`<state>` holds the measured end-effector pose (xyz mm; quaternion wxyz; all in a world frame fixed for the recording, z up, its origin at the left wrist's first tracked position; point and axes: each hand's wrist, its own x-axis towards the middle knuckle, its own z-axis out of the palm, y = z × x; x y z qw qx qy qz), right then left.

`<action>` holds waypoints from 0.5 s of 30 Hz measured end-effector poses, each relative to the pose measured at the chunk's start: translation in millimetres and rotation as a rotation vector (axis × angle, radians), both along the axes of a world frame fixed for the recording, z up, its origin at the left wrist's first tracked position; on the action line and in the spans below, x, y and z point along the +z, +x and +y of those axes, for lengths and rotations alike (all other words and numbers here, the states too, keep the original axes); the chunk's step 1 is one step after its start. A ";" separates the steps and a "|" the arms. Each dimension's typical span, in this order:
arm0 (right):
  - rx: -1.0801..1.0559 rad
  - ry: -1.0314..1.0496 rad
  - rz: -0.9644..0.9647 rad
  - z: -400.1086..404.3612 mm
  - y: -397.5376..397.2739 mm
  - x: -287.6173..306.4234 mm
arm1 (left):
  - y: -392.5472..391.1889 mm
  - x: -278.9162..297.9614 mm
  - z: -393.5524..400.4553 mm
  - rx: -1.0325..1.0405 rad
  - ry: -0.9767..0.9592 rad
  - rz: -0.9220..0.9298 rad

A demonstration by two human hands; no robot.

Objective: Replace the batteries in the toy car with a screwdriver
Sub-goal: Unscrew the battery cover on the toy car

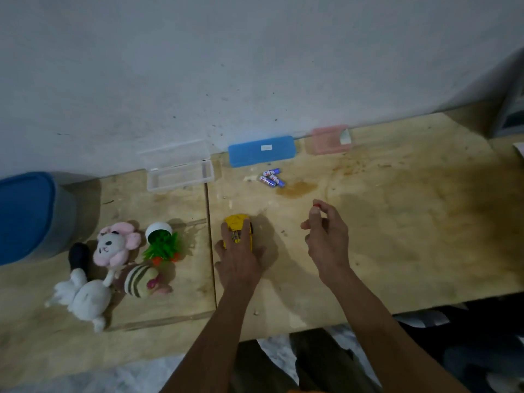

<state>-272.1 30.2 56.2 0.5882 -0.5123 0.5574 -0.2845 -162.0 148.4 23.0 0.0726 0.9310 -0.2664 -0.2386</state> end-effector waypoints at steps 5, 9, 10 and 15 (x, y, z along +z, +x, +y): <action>0.045 0.006 0.004 -6.7 -9.8 -1.0 | -1.8 1.4 -11.3 -0.003 0.052 0.025; 0.068 0.015 0.015 -7.0 -13.6 0.5 | 3.1 -2.0 -3.3 -0.008 -0.042 0.060; 0.073 0.015 0.017 -6.5 -14.2 2.3 | 4.4 -1.1 1.0 -0.017 -0.115 0.076; 0.099 0.002 -0.003 -1.1 -6.8 22.7 | 3.8 22.6 27.7 0.143 -0.606 0.360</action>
